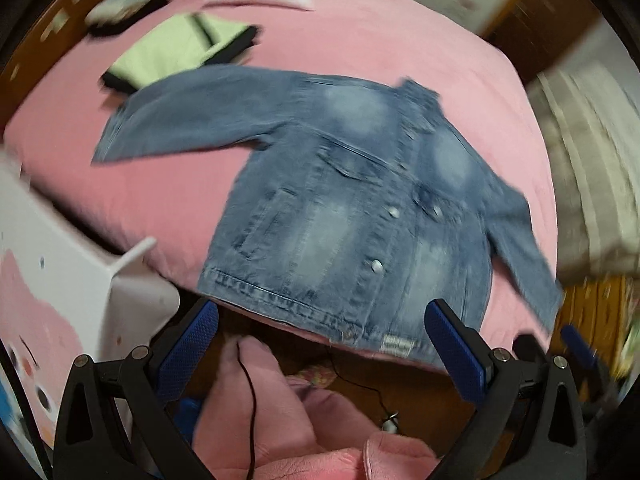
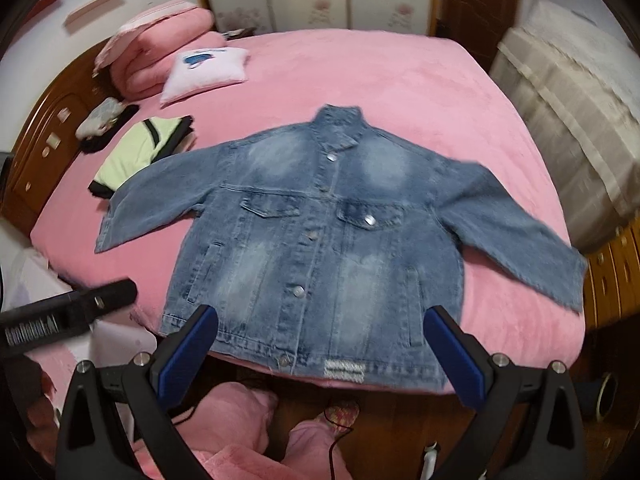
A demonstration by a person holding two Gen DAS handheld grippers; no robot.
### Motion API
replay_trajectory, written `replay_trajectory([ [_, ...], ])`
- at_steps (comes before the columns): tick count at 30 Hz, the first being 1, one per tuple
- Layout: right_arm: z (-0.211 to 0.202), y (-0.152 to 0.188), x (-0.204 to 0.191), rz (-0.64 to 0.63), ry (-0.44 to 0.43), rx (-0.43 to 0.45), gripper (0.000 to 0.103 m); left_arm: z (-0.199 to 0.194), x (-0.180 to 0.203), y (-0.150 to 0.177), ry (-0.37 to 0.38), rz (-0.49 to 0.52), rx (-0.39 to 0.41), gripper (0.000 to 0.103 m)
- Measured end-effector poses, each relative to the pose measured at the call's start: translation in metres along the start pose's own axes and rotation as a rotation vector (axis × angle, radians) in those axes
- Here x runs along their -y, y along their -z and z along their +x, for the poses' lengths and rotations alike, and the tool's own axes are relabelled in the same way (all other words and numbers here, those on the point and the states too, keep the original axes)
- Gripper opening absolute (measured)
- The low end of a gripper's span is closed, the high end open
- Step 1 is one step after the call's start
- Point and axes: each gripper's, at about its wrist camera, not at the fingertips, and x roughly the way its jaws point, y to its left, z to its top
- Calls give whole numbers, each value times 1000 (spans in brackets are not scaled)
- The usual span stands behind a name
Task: Fold large clothes
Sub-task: 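Grasp the denim jacket's sleeve cuff with the left gripper and lift it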
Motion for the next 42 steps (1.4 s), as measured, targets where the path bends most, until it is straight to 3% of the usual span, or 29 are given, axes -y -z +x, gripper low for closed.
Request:
replay_trajectory([
  [9, 30, -27, -68, -190, -12, 42, 102, 40, -138, -83, 27, -382, -22, 101],
  [14, 65, -47, -124, -237, -10, -26, 97, 84, -235, -141, -2, -596, -53, 94],
  [19, 109, -60, -176, -232, -28, -159, 91, 144, -329, -186, -39, -774, -71, 91],
  [20, 120, -62, -186, -224, -28, -196, 90, 157, -346, -190, -49, -811, -62, 89],
  [24, 143, -64, -210, -232, -4, -281, 90, 208, -409, -197, -50, -1002, -53, 59],
  [27, 153, -64, -221, -236, 16, -322, 90, 243, -447, -191, -2, -1172, -58, 53],
  [30, 157, -65, -226, -240, 37, -343, 90, 262, -468, -186, 60, -1278, -20, 49],
  [33, 160, -66, -224, -221, 51, -362, 90, 271, -476, -190, 105, -1296, 29, 40],
  [35, 163, -66, -221, -198, 60, -378, 90, 277, -477, -199, 111, -1248, 43, 31],
  [37, 166, -68, -218, -178, 61, -385, 90, 281, -478, -211, 95, -1193, 47, 12],
  [39, 168, -69, -214, -150, 48, -386, 90, 280, -477, -218, 80, -1176, 58, 7],
  [42, 169, -75, -210, -132, 31, -372, 90, 270, -477, -226, 131, -1170, 134, 2],
])
